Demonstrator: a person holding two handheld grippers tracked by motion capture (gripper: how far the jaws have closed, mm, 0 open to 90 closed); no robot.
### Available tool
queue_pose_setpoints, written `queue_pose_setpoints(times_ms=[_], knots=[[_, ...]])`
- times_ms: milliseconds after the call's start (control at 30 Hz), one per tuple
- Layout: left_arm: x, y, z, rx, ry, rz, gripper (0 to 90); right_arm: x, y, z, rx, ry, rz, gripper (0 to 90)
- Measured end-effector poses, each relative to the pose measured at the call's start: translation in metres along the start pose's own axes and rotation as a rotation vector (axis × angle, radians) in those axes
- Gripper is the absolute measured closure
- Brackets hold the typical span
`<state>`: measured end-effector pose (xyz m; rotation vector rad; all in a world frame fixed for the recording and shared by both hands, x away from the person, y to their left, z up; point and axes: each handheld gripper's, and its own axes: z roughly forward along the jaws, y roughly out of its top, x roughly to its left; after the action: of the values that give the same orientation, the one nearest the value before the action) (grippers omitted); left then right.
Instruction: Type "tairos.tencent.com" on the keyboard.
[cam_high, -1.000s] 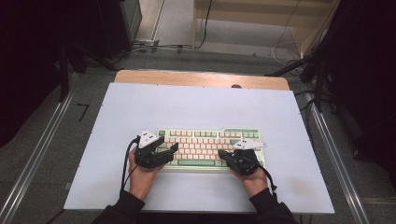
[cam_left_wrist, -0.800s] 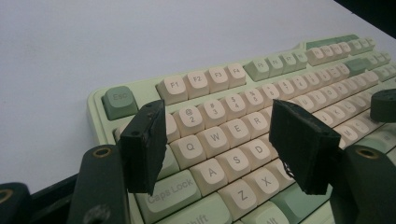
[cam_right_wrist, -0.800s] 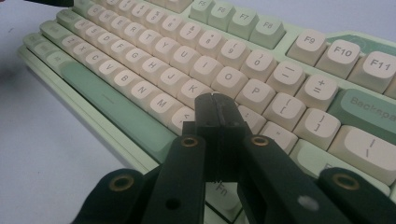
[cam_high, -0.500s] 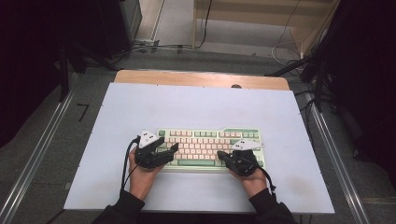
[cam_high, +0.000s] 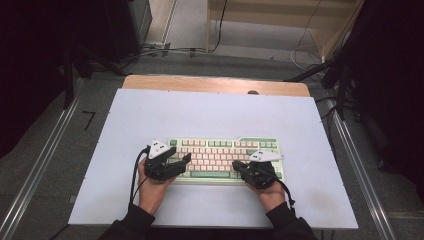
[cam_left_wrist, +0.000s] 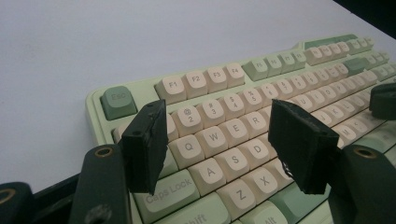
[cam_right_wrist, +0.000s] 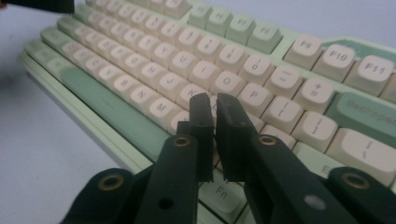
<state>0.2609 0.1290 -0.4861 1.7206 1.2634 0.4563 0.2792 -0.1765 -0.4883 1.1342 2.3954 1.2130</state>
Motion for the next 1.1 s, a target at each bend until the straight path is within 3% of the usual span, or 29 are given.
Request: queue_pose_setpoints(times_ms=[33, 133, 233, 300, 400, 500, 700, 1100], knots=[[0.0, 0.0, 0.0, 0.0, 0.0, -0.001, 38.2, -0.001, 0.001, -0.002, -0.017, 0.0, 0.01, 73.9], [0.0, 0.0, 0.0, 0.001, 0.0, 0.002, 38.6, -0.007, 0.003, -0.007, -0.049, -0.02, 0.053, 42.6], [0.0, 0.0, 0.0, -0.003, -0.002, 0.008, 41.4, -0.015, 0.003, -0.01, -0.068, -0.059, 0.098, 28.6], [0.0, 0.0, -0.001, -0.006, -0.016, 0.014, 54.3, -0.019, 0.002, -0.013, -0.087, -0.096, 0.117, 26.8], [0.0, 0.0, 0.0, -0.005, -0.08, 0.017, 77.8, -0.024, 0.001, -0.016, -0.108, -0.118, 0.145, 26.9], [-0.003, 0.002, 0.002, 0.006, -0.1, 0.025, 88.9, -0.024, 0.0, -0.016, -0.107, -0.124, 0.148, 26.9], [-0.011, 0.007, 0.014, 0.021, -0.107, 0.058, 90.0, -0.024, -0.006, -0.02, -0.087, -0.144, 0.147, 27.2], [-0.029, 0.015, 0.043, 0.083, -0.16, 0.097, 90.0, -0.035, -0.024, -0.043, -0.096, -0.207, 0.211, 27.6]])
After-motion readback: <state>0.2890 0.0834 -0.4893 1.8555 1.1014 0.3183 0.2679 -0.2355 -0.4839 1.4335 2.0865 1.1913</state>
